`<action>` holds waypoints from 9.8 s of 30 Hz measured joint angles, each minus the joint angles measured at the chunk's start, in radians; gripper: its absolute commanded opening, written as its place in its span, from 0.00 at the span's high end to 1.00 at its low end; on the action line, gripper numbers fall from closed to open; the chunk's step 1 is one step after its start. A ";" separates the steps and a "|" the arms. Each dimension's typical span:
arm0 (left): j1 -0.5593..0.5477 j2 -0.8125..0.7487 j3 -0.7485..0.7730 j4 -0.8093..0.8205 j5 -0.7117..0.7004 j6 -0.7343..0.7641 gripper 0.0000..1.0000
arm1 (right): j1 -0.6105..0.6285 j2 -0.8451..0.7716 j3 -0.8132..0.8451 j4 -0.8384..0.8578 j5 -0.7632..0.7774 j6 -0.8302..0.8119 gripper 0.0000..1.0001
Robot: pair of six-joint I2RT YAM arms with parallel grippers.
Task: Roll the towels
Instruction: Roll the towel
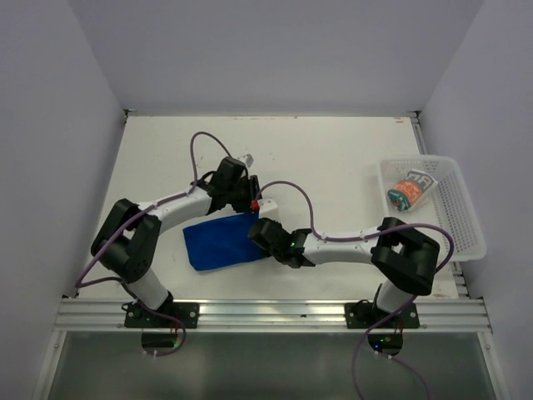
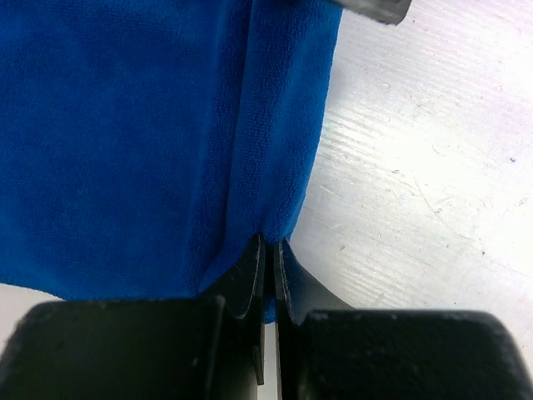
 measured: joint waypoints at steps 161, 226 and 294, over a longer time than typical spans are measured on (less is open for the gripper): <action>0.004 -0.112 -0.496 0.664 0.016 -0.062 1.00 | 0.323 0.156 0.258 -0.435 0.475 -0.097 0.75; 0.011 -0.132 -0.528 0.694 -0.004 -0.089 1.00 | -0.124 -0.170 -0.340 0.349 -0.312 0.276 1.00; 0.129 -0.262 -0.455 0.492 0.145 -0.166 0.76 | 0.282 0.496 0.531 -0.743 0.599 -0.063 1.00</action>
